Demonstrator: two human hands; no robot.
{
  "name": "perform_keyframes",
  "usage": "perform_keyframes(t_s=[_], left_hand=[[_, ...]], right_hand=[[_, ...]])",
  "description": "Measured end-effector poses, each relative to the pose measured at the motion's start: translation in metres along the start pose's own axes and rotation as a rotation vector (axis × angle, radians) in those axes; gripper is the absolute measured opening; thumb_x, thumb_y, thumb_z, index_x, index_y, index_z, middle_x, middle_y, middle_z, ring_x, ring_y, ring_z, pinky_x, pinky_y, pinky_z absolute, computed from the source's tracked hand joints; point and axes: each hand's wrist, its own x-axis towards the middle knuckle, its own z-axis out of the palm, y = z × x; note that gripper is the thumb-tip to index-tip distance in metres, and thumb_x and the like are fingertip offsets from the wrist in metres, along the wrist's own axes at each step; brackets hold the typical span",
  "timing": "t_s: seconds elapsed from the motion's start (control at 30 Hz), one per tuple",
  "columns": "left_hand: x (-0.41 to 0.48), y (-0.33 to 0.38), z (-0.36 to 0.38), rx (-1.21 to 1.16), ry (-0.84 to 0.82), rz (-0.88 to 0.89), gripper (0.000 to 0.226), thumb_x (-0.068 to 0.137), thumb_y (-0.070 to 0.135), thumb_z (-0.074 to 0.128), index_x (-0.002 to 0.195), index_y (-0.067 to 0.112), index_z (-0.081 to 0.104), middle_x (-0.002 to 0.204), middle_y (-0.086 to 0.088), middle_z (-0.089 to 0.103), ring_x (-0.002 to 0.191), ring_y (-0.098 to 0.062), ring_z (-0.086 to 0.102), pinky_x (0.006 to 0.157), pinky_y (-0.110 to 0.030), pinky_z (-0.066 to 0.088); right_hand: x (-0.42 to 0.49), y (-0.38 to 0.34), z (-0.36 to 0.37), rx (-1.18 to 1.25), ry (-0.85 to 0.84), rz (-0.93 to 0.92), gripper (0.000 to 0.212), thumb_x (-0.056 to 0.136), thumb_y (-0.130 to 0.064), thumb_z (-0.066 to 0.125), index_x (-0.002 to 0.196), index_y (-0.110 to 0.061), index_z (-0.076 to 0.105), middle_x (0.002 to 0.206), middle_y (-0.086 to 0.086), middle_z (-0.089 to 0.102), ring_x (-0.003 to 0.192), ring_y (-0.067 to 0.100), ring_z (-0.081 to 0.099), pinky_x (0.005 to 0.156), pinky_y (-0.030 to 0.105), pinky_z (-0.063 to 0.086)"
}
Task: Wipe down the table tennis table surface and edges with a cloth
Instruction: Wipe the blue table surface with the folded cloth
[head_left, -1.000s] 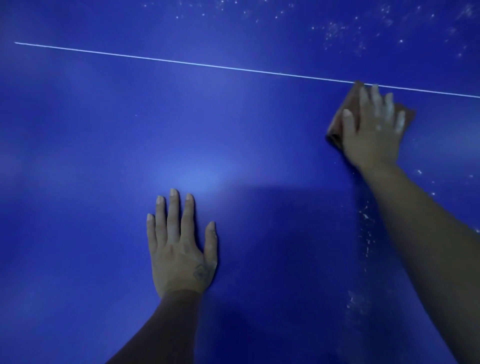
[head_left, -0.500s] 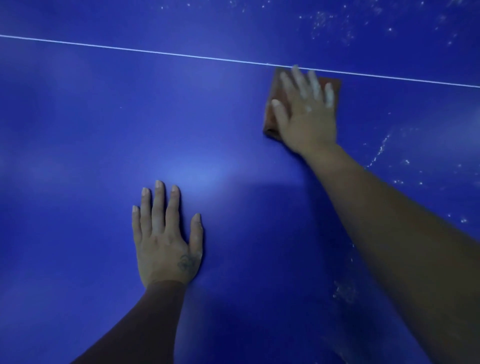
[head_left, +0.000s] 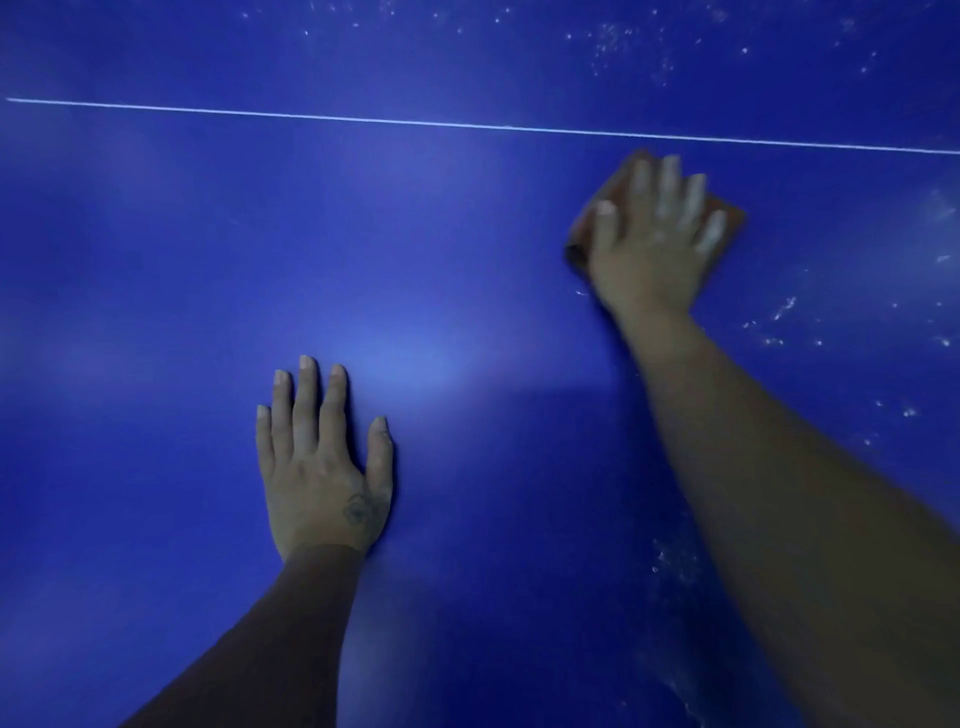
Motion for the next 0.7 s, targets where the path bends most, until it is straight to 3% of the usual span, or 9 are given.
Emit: perform_keyframes(t_s=[0.1,0.2,0.27,0.4,0.53,0.6,0.7], left_hand=[[0.0,0.0,0.0,0.0,-0.002,0.007,0.068,0.109,0.05,0.045,0.167,0.014,0.041,0.179,-0.007,0.029,0.169,-0.029,0.017,0.136,-0.055,0.013],[-0.002,-0.001,0.002,-0.005,0.0,0.007,0.068,0.109,0.051,0.044,0.167,0.015,0.04,0.179,-0.006,0.028,0.169,-0.028,0.016,0.137,-0.053,0.012],[-0.002,-0.003,0.002,-0.001,0.008,0.013,0.068,0.11,0.051,0.044,0.167,0.015,0.04,0.179,-0.007,0.028,0.169,-0.028,0.016,0.137,-0.052,0.012],[-0.003,-0.002,0.003,0.024,-0.009,0.021,0.07,0.11,0.052,0.039,0.169,0.014,0.038,0.18,-0.009,0.026,0.169,-0.03,0.015,0.137,-0.05,0.007],[-0.005,0.002,0.002,0.039,-0.025,0.018,0.069,0.111,0.049,0.037,0.169,0.012,0.035,0.18,-0.011,0.024,0.169,-0.032,0.014,0.137,-0.051,0.008],[-0.009,0.004,0.002,0.05,-0.033,0.021,0.069,0.111,0.047,0.037,0.169,0.01,0.035,0.18,-0.012,0.024,0.168,-0.034,0.015,0.137,-0.053,0.01],[-0.035,0.013,-0.002,0.059,-0.055,0.019,0.07,0.111,0.047,0.035,0.171,0.011,0.03,0.181,-0.011,0.02,0.169,-0.033,0.012,0.137,-0.054,0.01]], right_hand=[[-0.035,-0.038,0.011,-0.031,-0.033,-0.289,0.068,0.11,-0.057,0.028,0.171,-0.028,0.023,0.18,0.0,0.015,0.166,0.031,0.01,0.132,0.06,0.005],[-0.047,-0.018,0.013,-0.015,-0.06,-0.505,0.067,0.11,-0.06,0.028,0.169,-0.029,0.029,0.179,-0.004,0.018,0.166,0.029,0.013,0.132,0.06,0.008],[-0.037,0.021,0.008,-0.022,-0.039,-0.477,0.067,0.109,-0.06,0.029,0.169,-0.03,0.03,0.179,-0.005,0.019,0.166,0.029,0.015,0.132,0.06,0.01],[-0.017,0.107,-0.011,-0.032,-0.019,-0.145,0.069,0.109,-0.06,0.028,0.171,-0.028,0.024,0.18,-0.002,0.016,0.166,0.032,0.01,0.131,0.063,0.006],[-0.029,0.11,-0.017,0.018,-0.021,0.133,0.071,0.109,-0.059,0.024,0.171,-0.026,0.02,0.181,0.0,0.009,0.167,0.032,0.002,0.131,0.064,0.002],[-0.045,0.081,-0.015,0.013,-0.035,0.079,0.069,0.11,-0.057,0.026,0.172,-0.026,0.019,0.181,0.0,0.009,0.167,0.033,0.003,0.131,0.065,0.003],[-0.081,0.038,-0.006,-0.029,-0.072,-0.212,0.068,0.111,-0.056,0.028,0.172,-0.027,0.02,0.18,-0.002,0.012,0.167,0.031,0.006,0.131,0.062,0.003]])
